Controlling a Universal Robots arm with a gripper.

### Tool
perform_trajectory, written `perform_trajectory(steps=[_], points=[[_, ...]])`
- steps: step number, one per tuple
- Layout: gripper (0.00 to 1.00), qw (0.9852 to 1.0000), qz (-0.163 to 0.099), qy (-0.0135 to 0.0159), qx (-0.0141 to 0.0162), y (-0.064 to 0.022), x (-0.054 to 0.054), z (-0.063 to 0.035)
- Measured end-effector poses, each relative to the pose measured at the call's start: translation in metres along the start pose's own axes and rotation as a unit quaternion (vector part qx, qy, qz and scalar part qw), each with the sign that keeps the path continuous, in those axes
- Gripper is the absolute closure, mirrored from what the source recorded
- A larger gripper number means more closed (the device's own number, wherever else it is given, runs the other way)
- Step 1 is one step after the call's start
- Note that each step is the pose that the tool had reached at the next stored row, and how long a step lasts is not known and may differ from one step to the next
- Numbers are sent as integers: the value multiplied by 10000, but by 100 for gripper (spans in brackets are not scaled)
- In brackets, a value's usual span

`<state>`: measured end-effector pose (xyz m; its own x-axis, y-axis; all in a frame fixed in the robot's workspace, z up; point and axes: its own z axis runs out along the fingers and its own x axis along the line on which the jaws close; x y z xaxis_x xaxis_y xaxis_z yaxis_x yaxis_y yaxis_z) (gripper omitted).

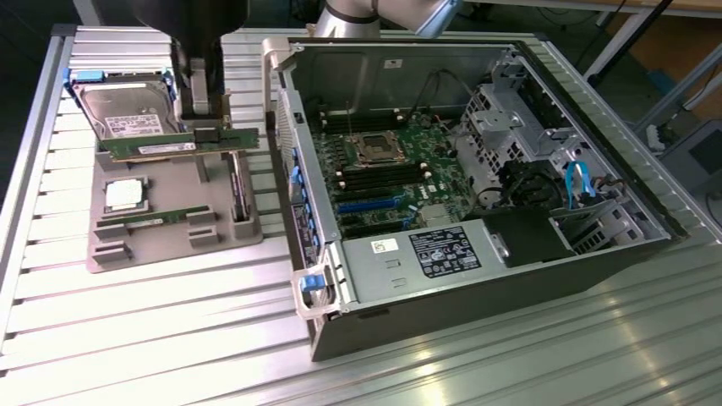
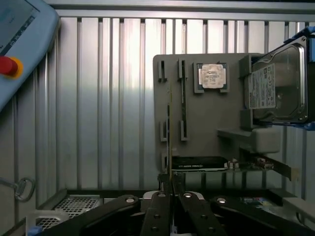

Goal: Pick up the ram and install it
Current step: 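Pick up the ram and move it above insertion slot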

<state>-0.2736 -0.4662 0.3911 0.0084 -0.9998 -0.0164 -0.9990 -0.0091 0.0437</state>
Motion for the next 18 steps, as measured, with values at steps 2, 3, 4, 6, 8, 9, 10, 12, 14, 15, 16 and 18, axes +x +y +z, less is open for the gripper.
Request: perform_trajectory(steps=[2, 3, 4, 6, 8, 9, 10, 12, 14, 15, 16, 18], points=[[88, 10000, 0, 0, 0, -62, 1, -3], [88, 10000, 0, 0, 0, -109, 1, -5], [88, 10000, 0, 0, 0, -144, 1, -6], [88, 10000, 0, 0, 0, -249, 2, -11], [88, 10000, 0, 0, 0, -327, 3, -14], [88, 10000, 0, 0, 0, -369, 3, -16], [88, 10000, 0, 0, 0, -402, 4, -18], [88, 10000, 0, 0, 0, -470, 4, -21], [88, 10000, 0, 0, 0, -540, 5, -23], [88, 10000, 0, 0, -1, -574, 5, -25], [88, 10000, 0, 0, 0, -610, 5, -27], [88, 10000, -1, 0, -1, -740, 6, -33]])
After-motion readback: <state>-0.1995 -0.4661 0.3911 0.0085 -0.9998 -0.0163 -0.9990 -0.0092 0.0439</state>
